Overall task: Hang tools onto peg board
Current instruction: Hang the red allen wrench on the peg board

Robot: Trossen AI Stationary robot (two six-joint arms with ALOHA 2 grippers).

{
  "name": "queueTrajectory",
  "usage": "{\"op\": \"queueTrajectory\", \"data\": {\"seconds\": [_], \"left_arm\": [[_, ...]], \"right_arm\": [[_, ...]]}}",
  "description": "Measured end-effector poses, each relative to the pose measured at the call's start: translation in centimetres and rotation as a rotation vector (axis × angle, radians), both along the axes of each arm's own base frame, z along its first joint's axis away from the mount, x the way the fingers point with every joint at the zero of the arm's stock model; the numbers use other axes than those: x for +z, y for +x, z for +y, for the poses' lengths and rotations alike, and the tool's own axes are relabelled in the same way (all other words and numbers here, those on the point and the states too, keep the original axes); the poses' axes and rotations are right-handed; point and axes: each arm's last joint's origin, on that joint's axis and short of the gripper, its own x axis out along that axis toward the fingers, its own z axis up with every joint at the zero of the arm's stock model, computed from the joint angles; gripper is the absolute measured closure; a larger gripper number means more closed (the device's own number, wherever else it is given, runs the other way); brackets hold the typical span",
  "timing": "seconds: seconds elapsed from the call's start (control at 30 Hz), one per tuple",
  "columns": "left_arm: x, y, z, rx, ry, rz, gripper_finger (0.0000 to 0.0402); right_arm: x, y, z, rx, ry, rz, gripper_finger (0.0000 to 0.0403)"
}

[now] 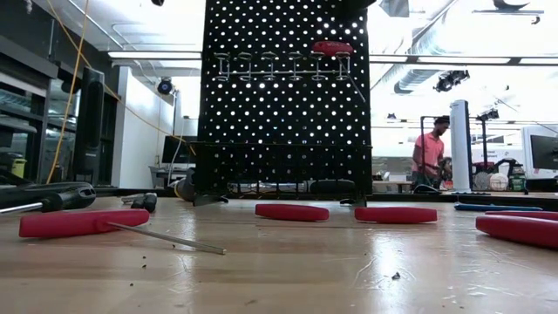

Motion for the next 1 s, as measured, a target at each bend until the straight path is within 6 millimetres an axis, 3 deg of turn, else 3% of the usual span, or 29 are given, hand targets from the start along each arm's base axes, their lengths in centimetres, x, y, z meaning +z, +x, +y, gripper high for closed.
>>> {"op": "queueTrajectory", "data": {"seconds": [0.43,0.73,1.0], "left_arm": [[0.0,-0.1,0.4,0.092,0.101,0.018,0.0222],[0.0,-0.1,0.4,0.094,0.103,0.025,0.0222],[-0.1,-0.1,0.3,0.091,0.103,0.026,0.0222]], "right_arm": [[-0.6,-0.2,0.4,-0.162,-0.066,0.011,0.0215],[-2.7,0.9,1.2,-0.087,-0.185,0.194,0.0218],[-2.4,0.9,1.1,-0.047,-0.383,0.274,0.0237]]}}
